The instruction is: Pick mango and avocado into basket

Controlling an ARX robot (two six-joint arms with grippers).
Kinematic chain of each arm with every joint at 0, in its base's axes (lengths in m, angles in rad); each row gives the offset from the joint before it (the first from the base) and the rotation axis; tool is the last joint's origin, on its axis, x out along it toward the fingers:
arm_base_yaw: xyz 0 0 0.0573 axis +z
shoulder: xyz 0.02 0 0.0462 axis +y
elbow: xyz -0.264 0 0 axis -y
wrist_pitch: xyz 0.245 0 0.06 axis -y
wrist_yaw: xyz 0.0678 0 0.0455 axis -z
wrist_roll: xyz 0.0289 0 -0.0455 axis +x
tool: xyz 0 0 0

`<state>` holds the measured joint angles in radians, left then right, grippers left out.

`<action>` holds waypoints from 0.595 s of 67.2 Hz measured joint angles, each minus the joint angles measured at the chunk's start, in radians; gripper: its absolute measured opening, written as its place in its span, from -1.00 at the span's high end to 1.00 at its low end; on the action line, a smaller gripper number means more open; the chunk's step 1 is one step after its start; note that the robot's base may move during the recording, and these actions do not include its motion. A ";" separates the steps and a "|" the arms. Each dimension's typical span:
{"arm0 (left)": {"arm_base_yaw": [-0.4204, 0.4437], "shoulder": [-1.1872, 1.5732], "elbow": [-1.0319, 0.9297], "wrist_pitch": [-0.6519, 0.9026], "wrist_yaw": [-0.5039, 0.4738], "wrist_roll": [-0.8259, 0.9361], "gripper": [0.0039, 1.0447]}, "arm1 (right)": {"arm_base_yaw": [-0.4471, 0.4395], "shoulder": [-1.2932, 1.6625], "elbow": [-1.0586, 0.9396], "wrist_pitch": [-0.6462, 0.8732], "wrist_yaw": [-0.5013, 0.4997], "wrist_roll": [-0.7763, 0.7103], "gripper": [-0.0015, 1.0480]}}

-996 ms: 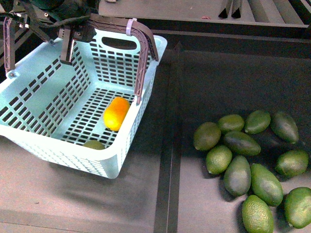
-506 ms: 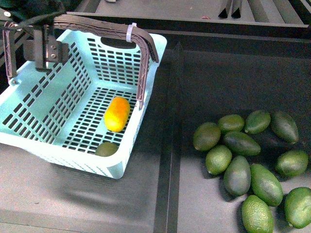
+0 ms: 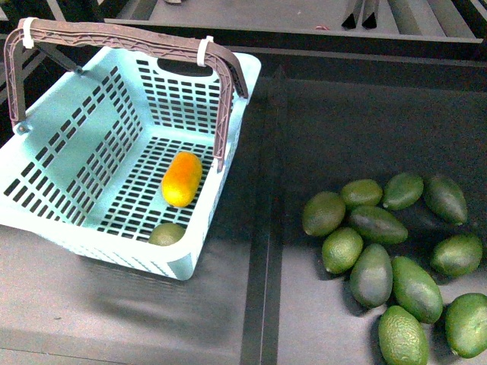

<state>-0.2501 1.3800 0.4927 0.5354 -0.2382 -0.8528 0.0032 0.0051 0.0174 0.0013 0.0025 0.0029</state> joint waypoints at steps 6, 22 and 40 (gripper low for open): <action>0.040 -0.098 -0.124 0.349 0.037 0.499 0.11 | 0.000 0.000 0.000 0.000 0.000 0.000 -0.83; 0.121 -0.296 -0.304 0.348 0.114 0.818 0.96 | 0.000 0.000 0.000 0.000 0.000 0.000 -0.83; 0.222 -0.518 -0.405 0.230 0.230 0.838 0.96 | 0.000 0.000 0.000 0.000 0.000 0.000 -0.83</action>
<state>-0.0280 0.8619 0.0875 0.7658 -0.0082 -0.0147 0.0032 0.0051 0.0174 0.0013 0.0021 0.0029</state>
